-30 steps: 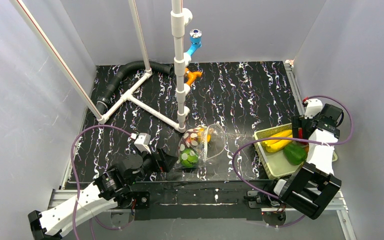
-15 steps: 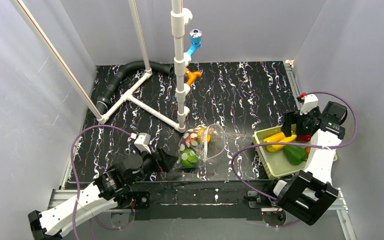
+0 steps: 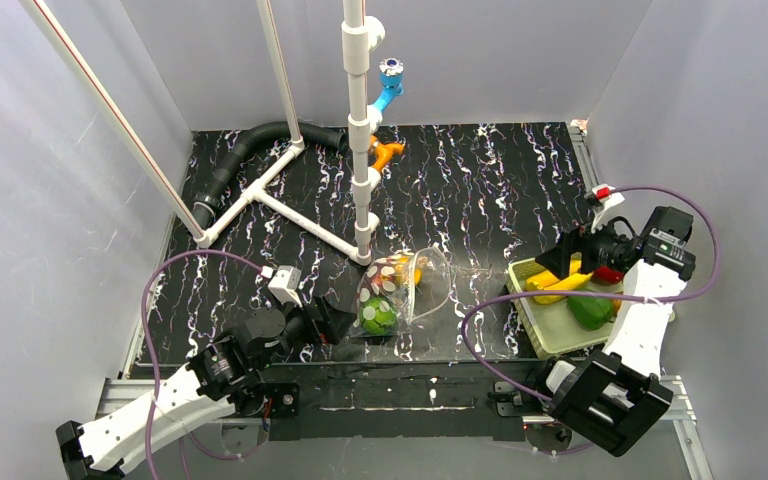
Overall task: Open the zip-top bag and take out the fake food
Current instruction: Place the fake fruit in the bin.
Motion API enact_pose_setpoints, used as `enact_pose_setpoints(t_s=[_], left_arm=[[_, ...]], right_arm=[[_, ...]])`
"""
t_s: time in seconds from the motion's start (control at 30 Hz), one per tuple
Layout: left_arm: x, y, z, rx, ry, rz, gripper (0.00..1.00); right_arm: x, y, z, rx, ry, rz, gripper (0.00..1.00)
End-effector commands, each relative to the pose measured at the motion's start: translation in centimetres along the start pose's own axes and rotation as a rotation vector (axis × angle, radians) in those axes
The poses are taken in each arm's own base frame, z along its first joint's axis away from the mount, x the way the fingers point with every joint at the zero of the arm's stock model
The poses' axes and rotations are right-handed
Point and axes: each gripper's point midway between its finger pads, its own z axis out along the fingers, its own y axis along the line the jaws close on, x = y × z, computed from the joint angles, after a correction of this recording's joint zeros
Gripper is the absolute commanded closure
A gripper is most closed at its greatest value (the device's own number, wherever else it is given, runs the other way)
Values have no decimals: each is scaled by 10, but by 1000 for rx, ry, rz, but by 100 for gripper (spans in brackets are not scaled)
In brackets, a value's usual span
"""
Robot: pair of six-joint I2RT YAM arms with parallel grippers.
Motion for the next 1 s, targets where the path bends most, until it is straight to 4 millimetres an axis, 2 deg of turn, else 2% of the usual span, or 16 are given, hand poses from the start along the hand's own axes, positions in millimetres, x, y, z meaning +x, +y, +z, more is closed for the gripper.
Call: enact_pose_setpoints(t_s=[0.0,0.4,0.67,0.97], left_arm=[[-12,-10,-3,26,-30,-11,2],[-11,-8,-3,21,-34,-15,2],[-10,-6,-3,15,-36,-19,2],[-10,-5,-3,12,-38,-20,2]], right_arm=[[-32,32,-7,-141,-122,-39,2],[-37,76,-5,-317,-170,-90,2],[-25,115,5,-442,-114,-171,2],[-9,141,15,-510,-39,-252,2]])
